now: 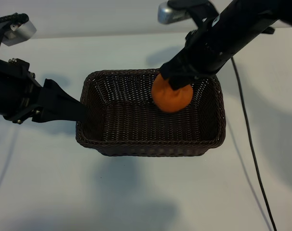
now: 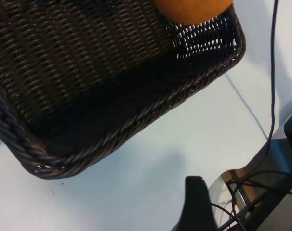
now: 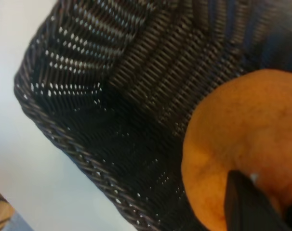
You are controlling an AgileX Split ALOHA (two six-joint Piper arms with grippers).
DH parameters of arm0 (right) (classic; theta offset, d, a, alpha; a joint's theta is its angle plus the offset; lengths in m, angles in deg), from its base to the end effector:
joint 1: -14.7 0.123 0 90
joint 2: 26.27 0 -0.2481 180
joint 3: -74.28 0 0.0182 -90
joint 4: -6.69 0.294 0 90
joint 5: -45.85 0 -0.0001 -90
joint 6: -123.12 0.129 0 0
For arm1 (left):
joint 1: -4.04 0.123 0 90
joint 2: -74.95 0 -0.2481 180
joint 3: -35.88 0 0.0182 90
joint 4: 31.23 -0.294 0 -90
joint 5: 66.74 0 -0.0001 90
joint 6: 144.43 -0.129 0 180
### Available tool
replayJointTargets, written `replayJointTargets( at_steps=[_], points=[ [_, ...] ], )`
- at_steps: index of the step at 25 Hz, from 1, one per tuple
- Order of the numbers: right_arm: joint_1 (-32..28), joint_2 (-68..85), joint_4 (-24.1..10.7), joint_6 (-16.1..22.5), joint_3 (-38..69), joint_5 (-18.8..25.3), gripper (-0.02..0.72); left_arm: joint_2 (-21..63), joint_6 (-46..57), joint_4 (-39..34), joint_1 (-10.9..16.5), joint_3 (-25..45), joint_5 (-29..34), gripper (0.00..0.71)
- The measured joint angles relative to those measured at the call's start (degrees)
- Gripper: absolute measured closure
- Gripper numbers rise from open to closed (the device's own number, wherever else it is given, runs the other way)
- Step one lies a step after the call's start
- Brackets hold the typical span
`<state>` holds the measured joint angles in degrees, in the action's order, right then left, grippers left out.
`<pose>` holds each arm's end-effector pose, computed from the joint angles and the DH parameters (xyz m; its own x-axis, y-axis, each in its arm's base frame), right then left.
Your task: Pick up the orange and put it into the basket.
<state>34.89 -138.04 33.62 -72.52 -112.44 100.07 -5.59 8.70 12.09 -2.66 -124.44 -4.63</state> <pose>0.3864 0.1926 0.1849 -0.8652 -0.3026 -0.3998 -0.4471 0.8264 0.3423 0.2852 -0.1123 0.2411 -0.8738 0.1455 -0.4640 0.4023 0.7522 -0.5218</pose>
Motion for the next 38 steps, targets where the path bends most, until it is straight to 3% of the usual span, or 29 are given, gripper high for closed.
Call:
replayJointTargets(
  at_steps=[10, 15, 27, 30, 36, 38],
  points=[
    [2.2, -6.2, -2.1, -0.3, 0.1, -0.8, 0.617, 0.0, -0.9, 0.0, 0.0, 0.0, 0.0, 0.168],
    [2.2, -6.6, -5.1, -0.3, 1.2, -1.3, 0.617, 0.0, -1.0, 0.0, 0.0, 0.0, -0.2, 0.168],
    [2.2, -6.7, -5.0, -0.2, 1.2, -1.3, 0.610, 0.0, -1.0, 0.0, 0.0, 0.0, -0.6, 0.168],
    [2.2, -6.7, -5.0, -0.3, 1.2, -0.4, 0.533, 0.0, -1.0, 0.0, 0.0, 0.0, -0.7, 0.168],
    [2.2, -6.7, -4.4, -0.1, -0.5, 3.5, 0.228, 0.0, -1.0, 0.0, 0.0, 0.0, -0.7, 0.168],
    [2.2, -6.7, -3.8, 0.0, -1.1, 4.6, 0.160, 0.0, -1.0, 0.0, 0.0, 0.0, -0.7, 0.168]
  ],
)
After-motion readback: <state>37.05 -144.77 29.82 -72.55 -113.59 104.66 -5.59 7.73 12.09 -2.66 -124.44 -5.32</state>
